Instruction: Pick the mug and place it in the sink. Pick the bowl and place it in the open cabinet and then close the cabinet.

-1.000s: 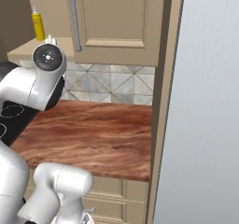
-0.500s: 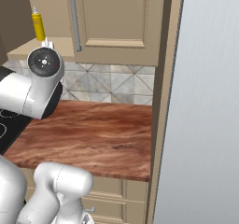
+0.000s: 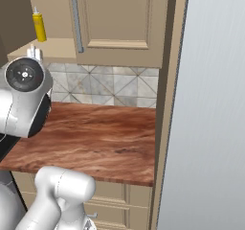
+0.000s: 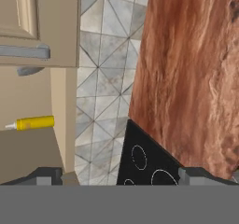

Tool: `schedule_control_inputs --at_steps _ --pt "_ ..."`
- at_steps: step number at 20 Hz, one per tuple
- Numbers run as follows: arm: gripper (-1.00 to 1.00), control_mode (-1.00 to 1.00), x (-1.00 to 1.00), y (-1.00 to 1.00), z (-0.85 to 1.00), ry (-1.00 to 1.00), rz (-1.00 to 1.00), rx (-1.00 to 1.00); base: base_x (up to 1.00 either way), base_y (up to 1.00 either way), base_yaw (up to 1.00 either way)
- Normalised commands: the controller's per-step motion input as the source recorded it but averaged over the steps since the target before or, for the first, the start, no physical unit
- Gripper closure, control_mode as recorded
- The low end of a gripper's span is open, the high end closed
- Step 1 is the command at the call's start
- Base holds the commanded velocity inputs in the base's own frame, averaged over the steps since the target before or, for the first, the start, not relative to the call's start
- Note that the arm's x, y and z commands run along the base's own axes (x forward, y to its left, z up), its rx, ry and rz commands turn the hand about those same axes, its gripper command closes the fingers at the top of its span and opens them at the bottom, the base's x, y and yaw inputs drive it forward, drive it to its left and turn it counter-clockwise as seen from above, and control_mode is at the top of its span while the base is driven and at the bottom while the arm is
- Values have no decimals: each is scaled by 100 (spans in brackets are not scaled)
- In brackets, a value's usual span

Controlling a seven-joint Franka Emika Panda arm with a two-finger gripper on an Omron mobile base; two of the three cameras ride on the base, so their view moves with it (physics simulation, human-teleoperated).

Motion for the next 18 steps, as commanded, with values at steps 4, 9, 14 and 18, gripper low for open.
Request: schedule_control_inputs --at_steps 4,9,14,18 --pt "-100 -100 -31 44 0 0 0 0 0 0 0" --pt "-100 -100 -9 36 0 0 0 1 0 0 0" --pt "-100 -100 -4 38 -8 0 0 0 0 0 0" --pt "-100 -100 -1 54 -4 0 0 0 0 0 0"
